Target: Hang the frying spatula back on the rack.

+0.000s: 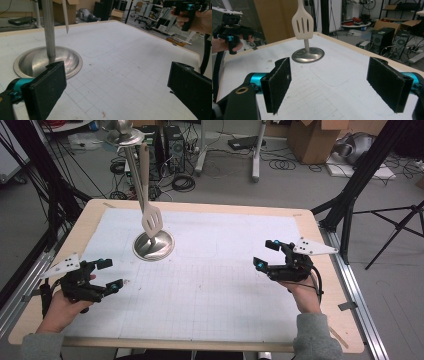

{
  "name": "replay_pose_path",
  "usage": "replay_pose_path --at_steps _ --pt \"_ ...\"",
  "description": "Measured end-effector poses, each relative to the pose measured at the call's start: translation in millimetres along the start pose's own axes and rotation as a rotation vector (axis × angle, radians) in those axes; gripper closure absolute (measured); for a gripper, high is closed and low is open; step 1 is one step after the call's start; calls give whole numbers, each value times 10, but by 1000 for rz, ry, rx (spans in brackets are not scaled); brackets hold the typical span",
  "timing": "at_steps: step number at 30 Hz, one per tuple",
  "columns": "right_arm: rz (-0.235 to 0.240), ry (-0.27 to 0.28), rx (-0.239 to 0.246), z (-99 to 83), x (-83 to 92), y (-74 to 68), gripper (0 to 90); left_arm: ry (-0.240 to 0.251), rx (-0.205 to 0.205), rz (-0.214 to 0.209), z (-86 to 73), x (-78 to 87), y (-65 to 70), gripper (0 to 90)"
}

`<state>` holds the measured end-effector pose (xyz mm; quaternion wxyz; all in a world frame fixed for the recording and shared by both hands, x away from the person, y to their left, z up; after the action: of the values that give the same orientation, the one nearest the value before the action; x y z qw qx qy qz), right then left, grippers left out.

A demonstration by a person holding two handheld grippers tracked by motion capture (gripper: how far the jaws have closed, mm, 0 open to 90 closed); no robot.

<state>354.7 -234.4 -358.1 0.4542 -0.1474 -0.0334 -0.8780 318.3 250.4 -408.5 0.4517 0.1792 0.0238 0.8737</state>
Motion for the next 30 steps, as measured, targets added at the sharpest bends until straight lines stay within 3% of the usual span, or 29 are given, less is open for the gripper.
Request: replay_pose_path --at_steps 14,30 --pt "-34 6 -38 -226 131 42 191 9 -8 8 15 14 -6 25" --pt "-83 43 -84 -401 399 80 191 40 -28 68 40 106 -41 25"
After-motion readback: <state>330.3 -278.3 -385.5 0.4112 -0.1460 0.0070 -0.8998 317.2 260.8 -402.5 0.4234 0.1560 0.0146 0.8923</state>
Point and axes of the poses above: each handheld gripper's, and its own axes: x roughly backward along the jaws, z roughly out of its top, y roughly to its right, the point moved 6 cm from there along -x, roughly forward along the jaws, and after that the axes turned 5 degrees about -y, right-handed, at the moved point
